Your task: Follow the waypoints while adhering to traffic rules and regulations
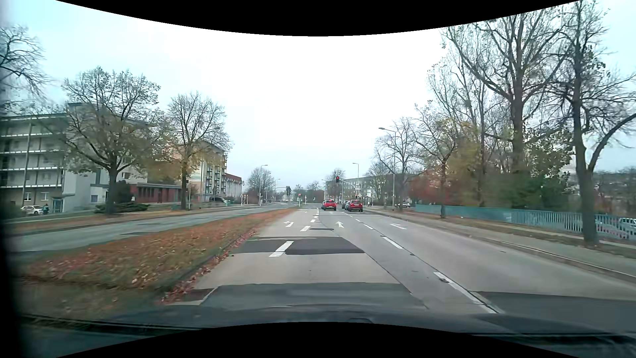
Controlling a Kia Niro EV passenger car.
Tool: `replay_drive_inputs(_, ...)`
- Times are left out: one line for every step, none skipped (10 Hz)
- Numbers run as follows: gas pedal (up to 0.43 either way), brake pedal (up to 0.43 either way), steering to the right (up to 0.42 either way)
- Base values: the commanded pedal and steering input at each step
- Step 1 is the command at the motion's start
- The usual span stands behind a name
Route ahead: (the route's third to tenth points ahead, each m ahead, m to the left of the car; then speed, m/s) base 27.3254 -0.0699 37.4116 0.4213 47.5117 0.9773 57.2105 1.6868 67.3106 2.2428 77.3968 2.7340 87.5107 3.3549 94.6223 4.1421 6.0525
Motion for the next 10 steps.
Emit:
replay_drive_inputs(0.067,0.000,0.005)
replay_drive_inputs(0.067,0.000,0.005)
replay_drive_inputs(0.067,0.000,0.006)
replay_drive_inputs(0.067,0.000,0.006)
replay_drive_inputs(0.067,0.000,0.007)
replay_drive_inputs(0.067,0.000,0.007)
replay_drive_inputs(0.067,0.000,0.006)
replay_drive_inputs(0.067,0.000,0.006)
replay_drive_inputs(0.067,0.000,0.005)
replay_drive_inputs(0.067,0.000,0.005)
